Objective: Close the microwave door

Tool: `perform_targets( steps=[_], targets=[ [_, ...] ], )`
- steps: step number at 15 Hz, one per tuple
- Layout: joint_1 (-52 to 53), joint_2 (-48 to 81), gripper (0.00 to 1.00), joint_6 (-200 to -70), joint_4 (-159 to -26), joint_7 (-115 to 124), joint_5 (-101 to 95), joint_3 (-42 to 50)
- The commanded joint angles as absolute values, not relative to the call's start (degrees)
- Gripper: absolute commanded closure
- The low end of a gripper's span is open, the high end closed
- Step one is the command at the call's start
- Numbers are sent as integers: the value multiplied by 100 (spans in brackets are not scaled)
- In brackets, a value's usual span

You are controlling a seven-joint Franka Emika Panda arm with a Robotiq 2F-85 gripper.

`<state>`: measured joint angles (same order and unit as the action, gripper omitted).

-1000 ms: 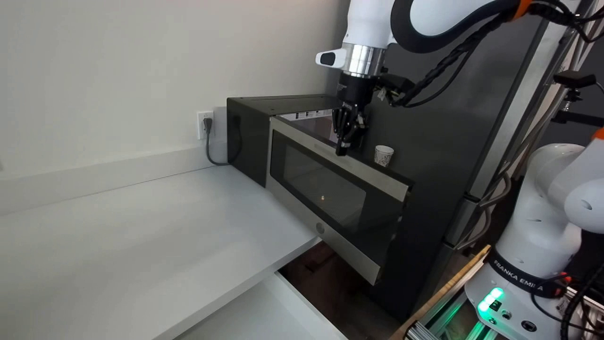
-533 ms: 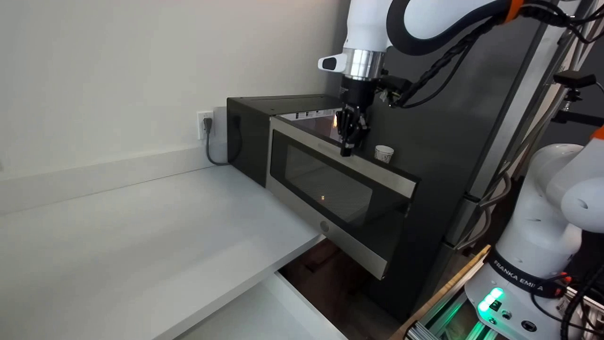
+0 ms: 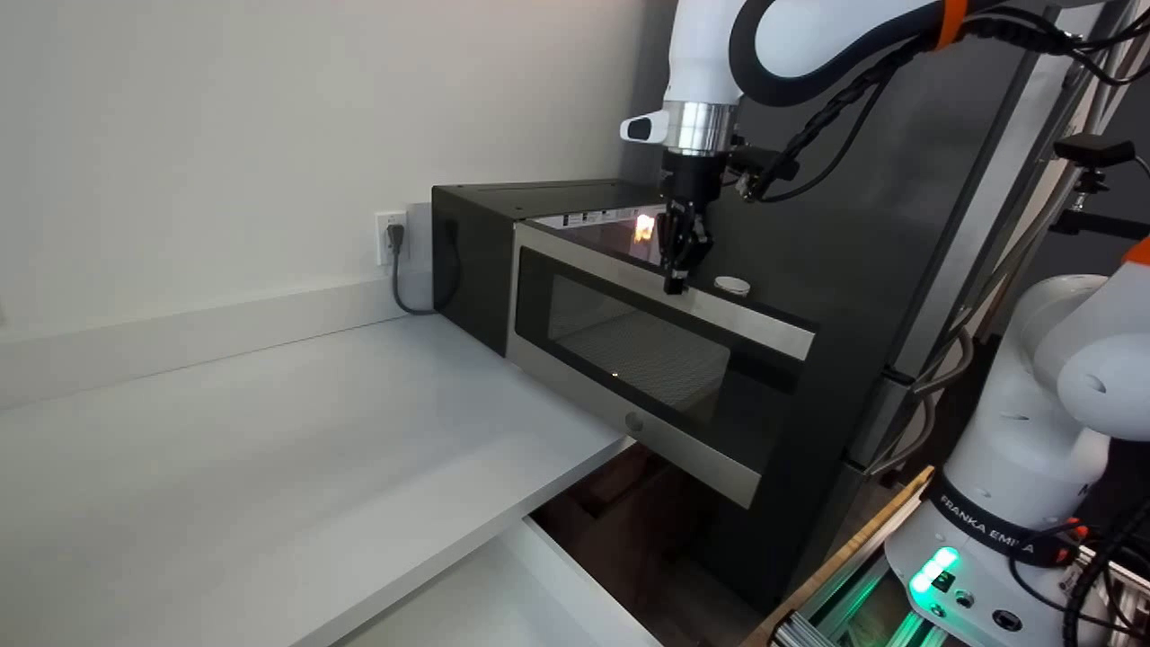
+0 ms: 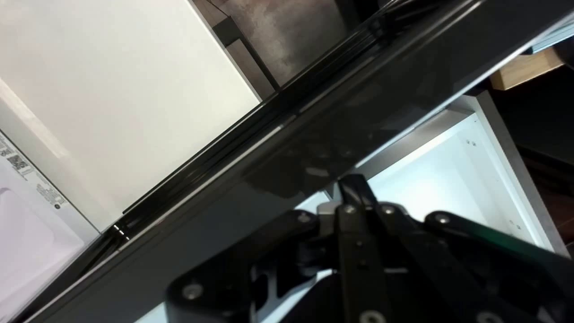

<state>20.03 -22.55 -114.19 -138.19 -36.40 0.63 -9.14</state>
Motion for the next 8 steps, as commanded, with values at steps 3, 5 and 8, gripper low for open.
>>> perform_targets(
  steps=[3,5,8],
  targets=[
    [1602,-2413,100,-11267,-14020,-3287,-248,-762],
    [1389,-2481,100,-11279,-14110,-2915,-537,-759],
    [1076,-2565,100,-11255,-14239,-2235,-1045,-738]
  ],
)
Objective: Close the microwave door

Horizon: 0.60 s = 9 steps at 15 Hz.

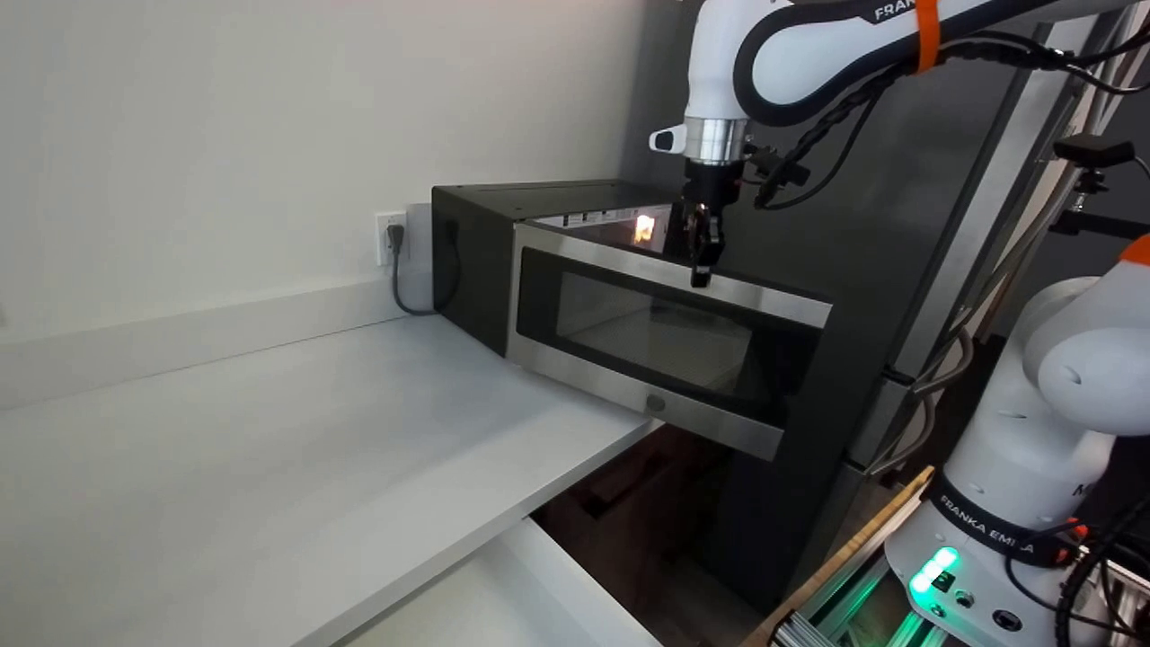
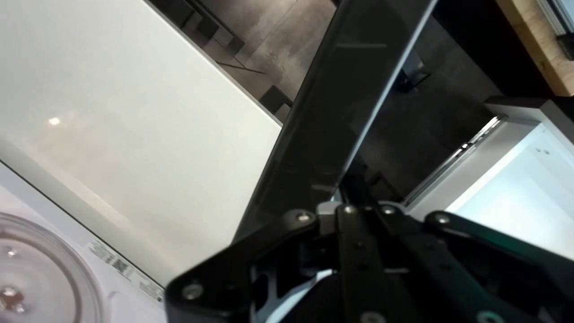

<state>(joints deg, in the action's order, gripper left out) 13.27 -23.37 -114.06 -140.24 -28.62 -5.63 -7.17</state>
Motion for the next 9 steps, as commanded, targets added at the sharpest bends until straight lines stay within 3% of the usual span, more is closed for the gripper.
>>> perform_targets(
  steps=[1,9],
  targets=[
    [981,-2588,100,-11270,-14286,-1998,-1224,-750],
    [238,-2550,100,-11599,-14463,-33,-2270,-719]
  ],
)
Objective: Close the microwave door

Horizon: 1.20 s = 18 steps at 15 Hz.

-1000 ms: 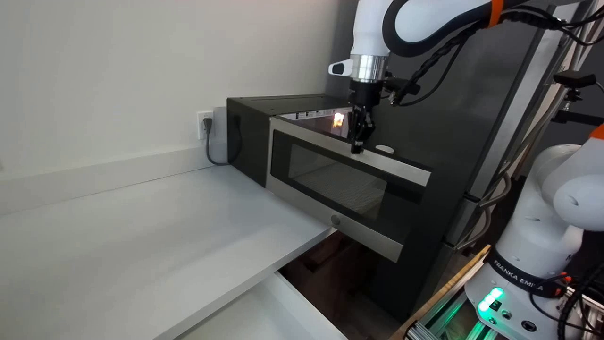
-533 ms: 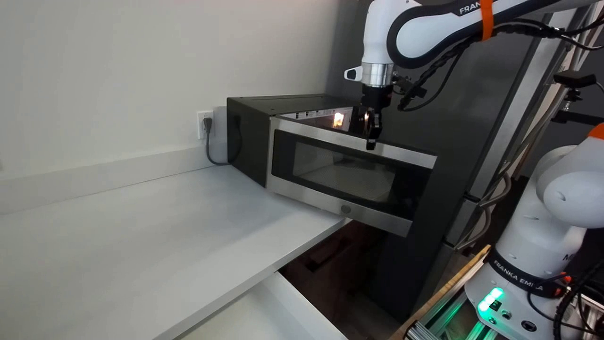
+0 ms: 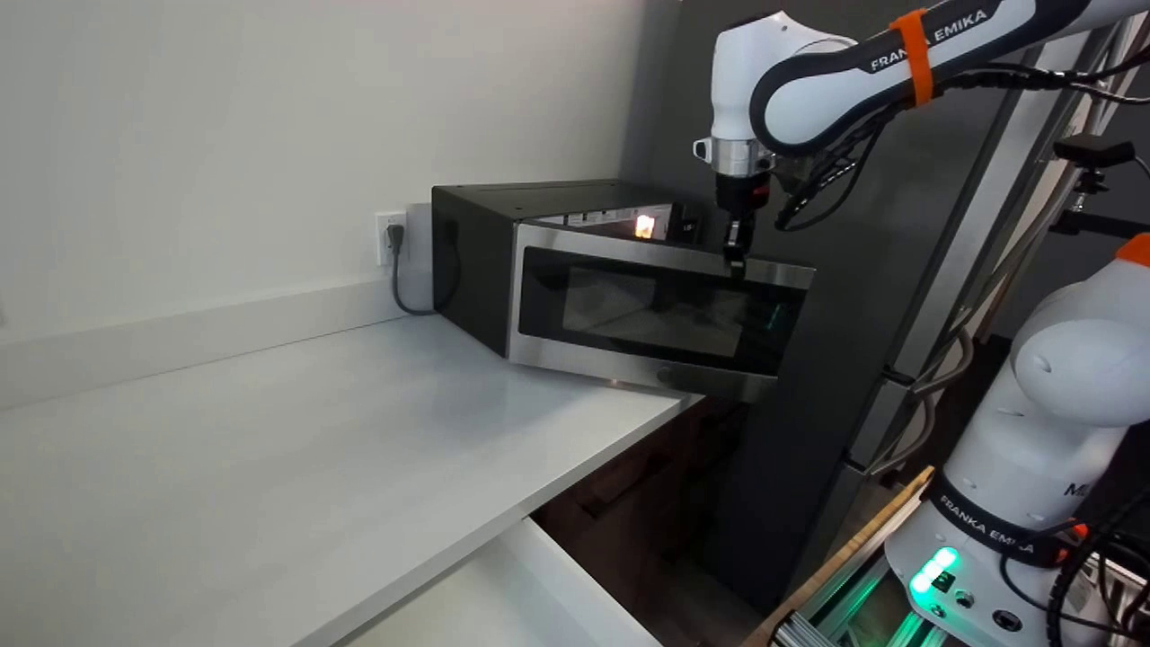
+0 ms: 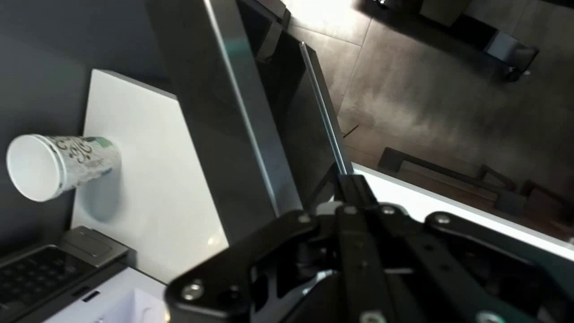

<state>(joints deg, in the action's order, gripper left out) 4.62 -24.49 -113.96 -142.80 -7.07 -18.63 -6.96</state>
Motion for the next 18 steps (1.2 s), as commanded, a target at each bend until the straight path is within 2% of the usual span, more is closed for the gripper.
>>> perform_targets(
  steps=[1,4,5,11,18],
  targets=[
    [140,-2550,100,-11701,-14490,187,-2404,-689],
    [-149,-2571,100,-12093,-14555,934,-2899,-692],
    [33,-2447,99,-11784,-14347,466,-2588,-644],
    [-99,-2379,100,-12068,-14416,680,-2779,-601],
    [-621,-1899,100,-13809,-14525,1109,-3599,-364]
  ],
)
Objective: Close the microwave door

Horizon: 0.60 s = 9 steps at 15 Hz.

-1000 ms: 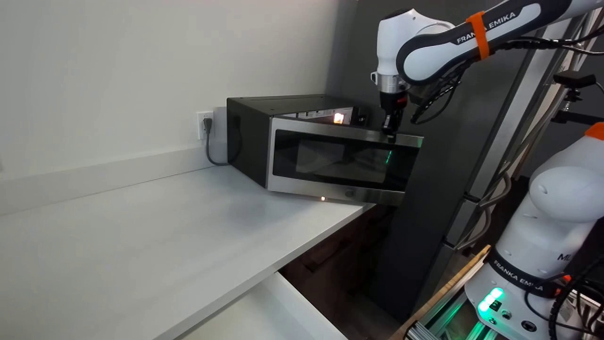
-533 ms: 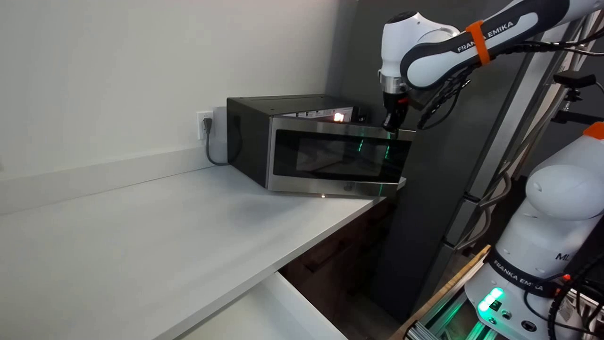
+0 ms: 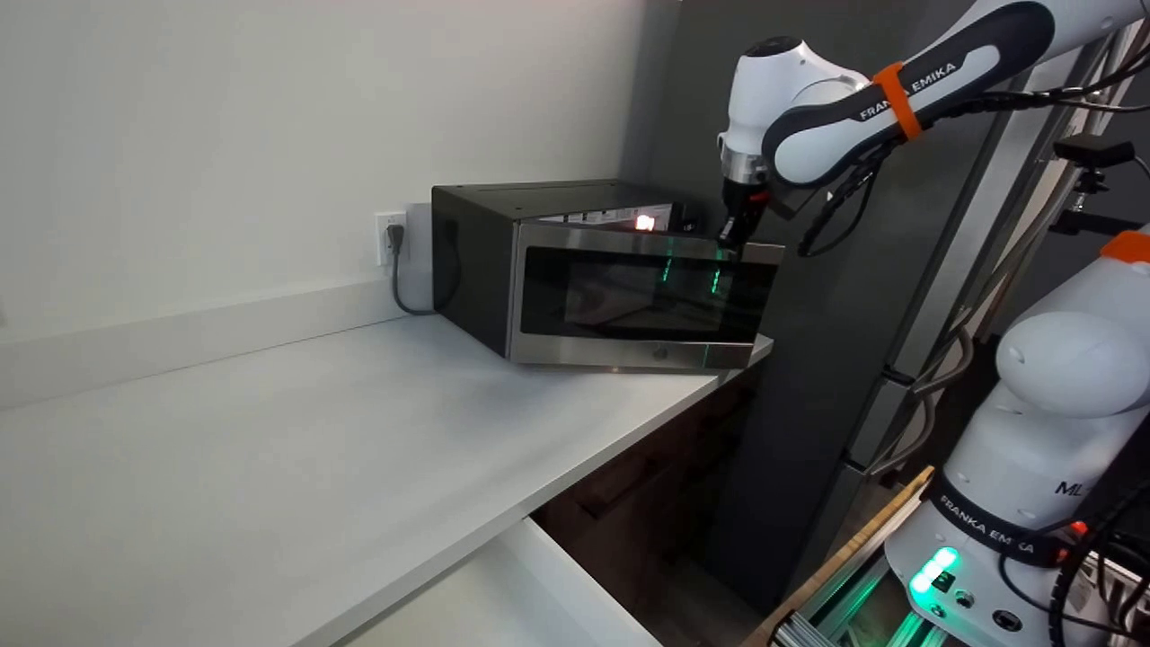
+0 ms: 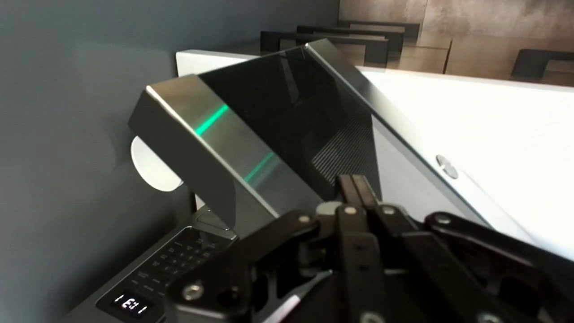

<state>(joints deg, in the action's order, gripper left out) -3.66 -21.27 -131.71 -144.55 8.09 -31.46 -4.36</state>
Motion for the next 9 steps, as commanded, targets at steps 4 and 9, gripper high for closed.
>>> perform_targets(
  steps=[4,9],
  targets=[
    [-959,-1691,100,-14497,-14520,1628,-4173,-285],
    [-1382,-1279,100,-15717,-14378,2554,-5152,-121]
  ],
)
